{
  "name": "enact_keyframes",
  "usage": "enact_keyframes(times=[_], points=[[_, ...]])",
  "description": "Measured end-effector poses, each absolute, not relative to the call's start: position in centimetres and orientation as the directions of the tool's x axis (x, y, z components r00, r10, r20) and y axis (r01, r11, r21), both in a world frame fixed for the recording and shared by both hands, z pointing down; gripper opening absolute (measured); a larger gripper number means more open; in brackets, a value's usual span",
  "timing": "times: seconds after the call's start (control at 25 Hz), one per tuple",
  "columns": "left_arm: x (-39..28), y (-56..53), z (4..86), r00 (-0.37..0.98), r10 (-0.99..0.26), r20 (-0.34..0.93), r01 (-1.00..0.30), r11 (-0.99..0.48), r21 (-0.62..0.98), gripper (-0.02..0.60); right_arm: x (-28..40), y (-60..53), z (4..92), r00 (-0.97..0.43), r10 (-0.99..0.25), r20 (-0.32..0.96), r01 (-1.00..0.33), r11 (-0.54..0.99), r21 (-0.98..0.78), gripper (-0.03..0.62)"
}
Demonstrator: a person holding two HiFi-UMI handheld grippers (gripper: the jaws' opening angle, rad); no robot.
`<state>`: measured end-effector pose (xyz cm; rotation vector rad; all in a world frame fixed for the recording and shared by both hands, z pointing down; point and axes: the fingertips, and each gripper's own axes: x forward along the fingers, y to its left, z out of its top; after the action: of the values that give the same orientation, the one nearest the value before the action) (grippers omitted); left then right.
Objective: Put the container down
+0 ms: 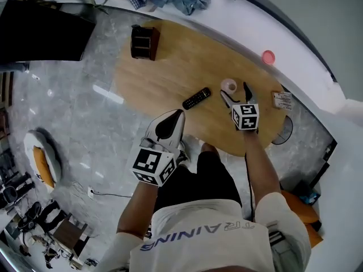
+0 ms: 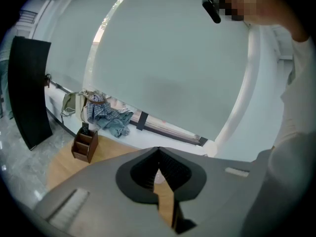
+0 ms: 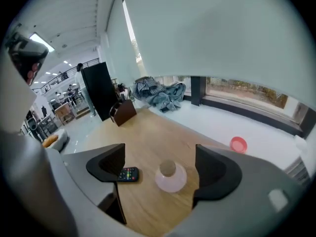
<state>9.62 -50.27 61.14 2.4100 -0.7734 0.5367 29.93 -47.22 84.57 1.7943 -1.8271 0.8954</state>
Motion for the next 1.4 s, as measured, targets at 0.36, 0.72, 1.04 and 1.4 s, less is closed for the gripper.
enact_keyframes(times=[0.36, 0.72, 1.04, 1.4], points=[[6.3, -48.2, 50.4, 0.803, -0.447, 0.394, -0.579, -0.739, 0.344, 0.002, 23.6, -45.7, 65.8, -0.142, -0.851, 0.505, -0.969, 0.015, -0.247, 0.300], [1.2, -46.2, 40.5, 0.827, -0.502, 0.252, -0.560, -0.770, 0.304, 0.002, 19.1, -43.3, 48.2, -0.092, -0.937, 0.336, -0.976, 0.019, -0.216, 0.128], [-1.1, -43.3, 34.3, 0.872, -0.469, 0.138, -0.489, -0.835, 0.253, 0.002, 15.9, -39.3, 36.4, -0.013, -0.975, 0.221, -0.988, -0.022, -0.156, 0.012], [-1.1, -41.8, 31.7, 0.901, -0.423, 0.099, -0.435, -0.873, 0.219, 0.002, 13.9, -36.4, 30.7, 0.001, -0.990, 0.144, -0.997, -0.012, -0.074, 0.012]])
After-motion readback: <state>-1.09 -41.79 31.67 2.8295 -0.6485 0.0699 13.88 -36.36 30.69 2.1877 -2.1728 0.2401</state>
